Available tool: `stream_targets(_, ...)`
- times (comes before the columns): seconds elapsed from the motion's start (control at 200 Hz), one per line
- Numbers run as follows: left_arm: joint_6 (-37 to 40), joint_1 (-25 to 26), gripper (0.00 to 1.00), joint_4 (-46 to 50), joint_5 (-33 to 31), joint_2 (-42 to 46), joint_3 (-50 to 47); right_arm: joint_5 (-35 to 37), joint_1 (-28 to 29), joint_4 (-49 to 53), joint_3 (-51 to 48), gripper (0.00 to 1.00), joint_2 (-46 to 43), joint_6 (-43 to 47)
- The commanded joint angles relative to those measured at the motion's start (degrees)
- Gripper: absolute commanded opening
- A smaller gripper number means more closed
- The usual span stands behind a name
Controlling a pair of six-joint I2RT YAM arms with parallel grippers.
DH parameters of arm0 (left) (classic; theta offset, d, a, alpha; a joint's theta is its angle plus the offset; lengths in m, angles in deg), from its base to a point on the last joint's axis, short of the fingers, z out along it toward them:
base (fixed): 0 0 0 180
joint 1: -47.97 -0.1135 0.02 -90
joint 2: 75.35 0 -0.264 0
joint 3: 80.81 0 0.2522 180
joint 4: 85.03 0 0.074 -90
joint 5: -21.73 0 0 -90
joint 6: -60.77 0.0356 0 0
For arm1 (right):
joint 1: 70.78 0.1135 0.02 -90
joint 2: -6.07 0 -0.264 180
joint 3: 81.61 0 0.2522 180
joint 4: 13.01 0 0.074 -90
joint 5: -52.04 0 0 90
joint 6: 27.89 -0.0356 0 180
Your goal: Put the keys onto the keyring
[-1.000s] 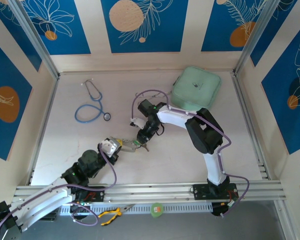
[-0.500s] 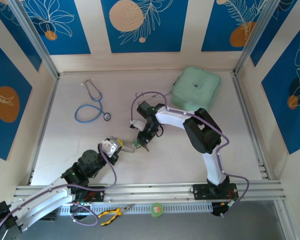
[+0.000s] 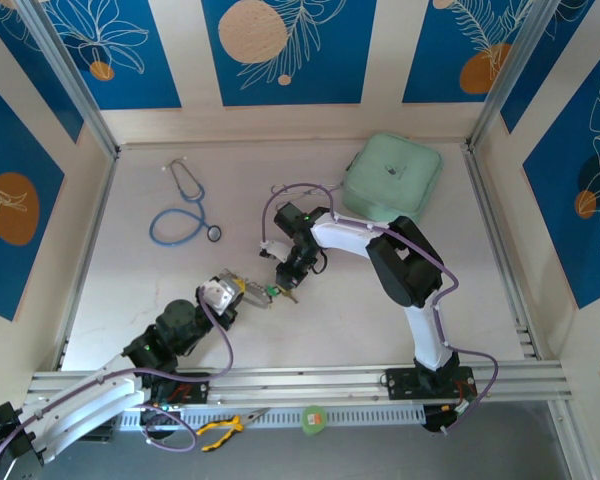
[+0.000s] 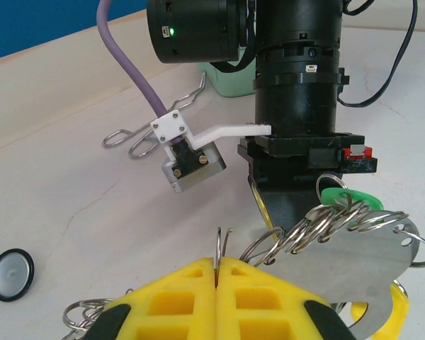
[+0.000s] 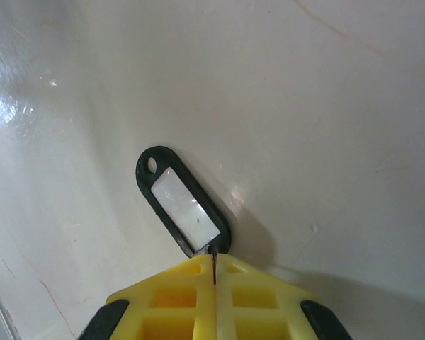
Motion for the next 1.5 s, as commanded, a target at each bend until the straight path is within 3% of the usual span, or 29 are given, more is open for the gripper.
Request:
stream_targets(0.0, 0.6, 0.0, 0.00, -3.1, 1.2, 0.1, 0.0, -3.0, -0.6, 1.1, -0.2, 0.00, -0.9, 0.0)
stream_targets(0.14, 0.9, 0.0, 0.00, -3.7, 3.2, -0.6, 0.2, -2.3, -1.4, -2.0, -4.7, 0.00, -6.8, -1.6)
stream_targets(0.41, -0.1, 0.0, 0.00, -8.3, 12.9, -5.8, 0.9, 0.5, -2.0, -10.5, -17.5, 0.00, -24.0, 0.5)
stream_targets(0.625, -2.3, 0.1, 0.00, -11.3, 15.5, -11.9, 2.1, -5.0, -1.7, -13.5, -21.7, 0.00, -30.7, 3.6)
stream_targets(0.99, -7.3, 0.1, 0.00, -16.6, 17.0, -19.3, 3.1, -12.3, 0.7, -17.4, -22.5, 0.00, -31.1, 8.1)
stream_targets(1.496, -10.5, 0.0, 0.00, -19.8, 17.3, -23.1, 2.8, -15.5, 2.7, -18.3, -20.0, 0.00, -25.5, 8.8)
